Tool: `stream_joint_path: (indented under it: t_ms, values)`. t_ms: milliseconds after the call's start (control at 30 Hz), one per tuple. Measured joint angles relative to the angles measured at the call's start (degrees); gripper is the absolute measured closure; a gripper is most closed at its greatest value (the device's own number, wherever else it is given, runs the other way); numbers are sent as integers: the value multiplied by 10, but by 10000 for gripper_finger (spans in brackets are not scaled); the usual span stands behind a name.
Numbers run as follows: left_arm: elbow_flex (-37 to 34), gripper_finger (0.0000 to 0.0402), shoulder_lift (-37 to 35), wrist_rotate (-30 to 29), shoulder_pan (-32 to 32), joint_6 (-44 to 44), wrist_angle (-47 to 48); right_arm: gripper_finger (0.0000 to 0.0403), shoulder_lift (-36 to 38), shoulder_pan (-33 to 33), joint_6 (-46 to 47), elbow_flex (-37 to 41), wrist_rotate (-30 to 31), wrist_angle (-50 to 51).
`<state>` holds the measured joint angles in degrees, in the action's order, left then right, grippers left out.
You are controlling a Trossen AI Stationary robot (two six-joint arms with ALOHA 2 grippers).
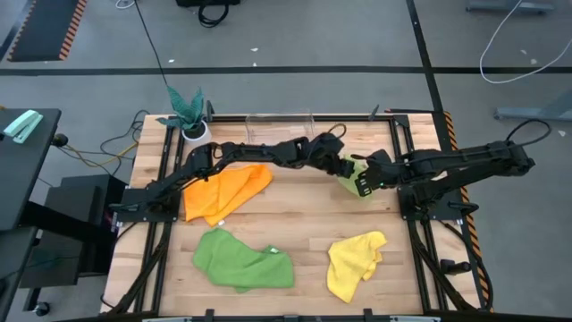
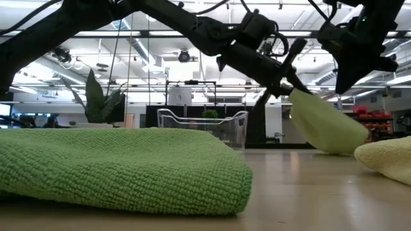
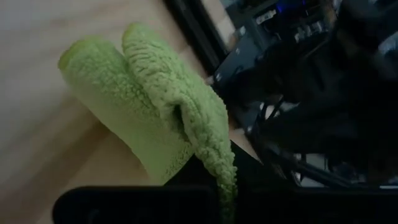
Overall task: Fold microfiber towels
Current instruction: Put the light green microfiber cloth into the transparent bin
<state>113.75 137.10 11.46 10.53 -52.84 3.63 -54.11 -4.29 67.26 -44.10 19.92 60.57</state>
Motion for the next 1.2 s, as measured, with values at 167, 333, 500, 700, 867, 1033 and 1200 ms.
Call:
stream_joint_path:
  t_ms: [167,333,500,700,867,1033,1200]
  values:
    - [25,392,-1,13,22,-1,20,398,22,0,0,0,20,0]
    - [60,392,-2,23,45,-3,47,400,55,0,0,0,43,0]
    - [115,392,-2,24,71,22,94,397,88,0,-8,0,44,0]
    - [194,392,-3,23,105,58,171,397,98,0,-27,0,44,0]
    - [207,392,-18,30,137,59,188,396,97,0,-31,0,43,0]
    - [205,392,-34,28,164,86,262,396,97,-15,-34,0,43,0]
    - [205,392,-53,15,184,125,348,397,97,-35,-34,0,43,0]
